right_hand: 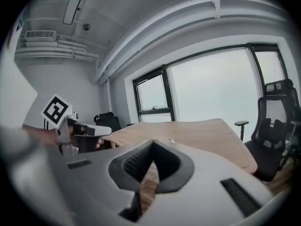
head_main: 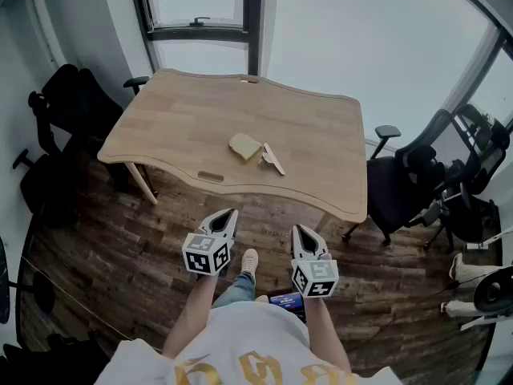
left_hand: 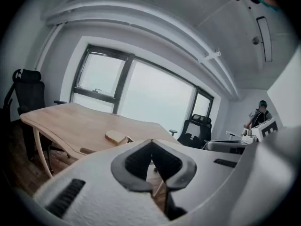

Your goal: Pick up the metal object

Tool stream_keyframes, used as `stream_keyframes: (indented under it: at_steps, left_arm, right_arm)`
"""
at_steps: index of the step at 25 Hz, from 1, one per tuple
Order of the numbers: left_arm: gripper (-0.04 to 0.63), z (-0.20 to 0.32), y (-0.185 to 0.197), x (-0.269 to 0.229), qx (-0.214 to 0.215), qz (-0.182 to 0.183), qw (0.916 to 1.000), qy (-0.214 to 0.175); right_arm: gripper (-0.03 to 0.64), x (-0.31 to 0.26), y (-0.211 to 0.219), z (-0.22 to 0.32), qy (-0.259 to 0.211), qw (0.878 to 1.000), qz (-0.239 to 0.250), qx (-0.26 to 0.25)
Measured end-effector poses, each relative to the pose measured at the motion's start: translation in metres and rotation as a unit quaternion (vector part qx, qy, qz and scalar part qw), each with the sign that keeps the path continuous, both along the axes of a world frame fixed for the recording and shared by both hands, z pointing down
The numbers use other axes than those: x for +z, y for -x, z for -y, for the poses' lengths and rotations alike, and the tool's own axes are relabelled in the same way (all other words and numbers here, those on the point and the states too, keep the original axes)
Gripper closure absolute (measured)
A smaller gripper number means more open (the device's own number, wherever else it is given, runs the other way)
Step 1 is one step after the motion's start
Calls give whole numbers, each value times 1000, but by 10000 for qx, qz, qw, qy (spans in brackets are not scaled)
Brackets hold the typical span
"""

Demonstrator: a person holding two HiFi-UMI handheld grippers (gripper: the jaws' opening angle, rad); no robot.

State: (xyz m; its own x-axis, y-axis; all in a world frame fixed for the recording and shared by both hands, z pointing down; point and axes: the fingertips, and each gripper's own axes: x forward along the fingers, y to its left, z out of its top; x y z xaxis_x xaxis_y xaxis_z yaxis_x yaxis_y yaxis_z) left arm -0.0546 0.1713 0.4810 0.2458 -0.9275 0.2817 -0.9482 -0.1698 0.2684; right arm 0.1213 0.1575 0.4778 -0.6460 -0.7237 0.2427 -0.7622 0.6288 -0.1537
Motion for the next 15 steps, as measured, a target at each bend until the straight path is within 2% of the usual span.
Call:
stream_keyframes:
  at_steps: [9,13,15]
  left_arm:
    - [575,19,-11,1,125,-196,9997,11]
    - [575,42,-6,-5,176,-396,9987,-280]
    - [575,60,-1,-2,153,-512,9982,-287]
  right_arm:
    - [606,5,-12,18,170,9996,106,178]
    - [606,7,-9,41,183,9996,66,223]
    - [606,10,-6,56,191,9995,6,236]
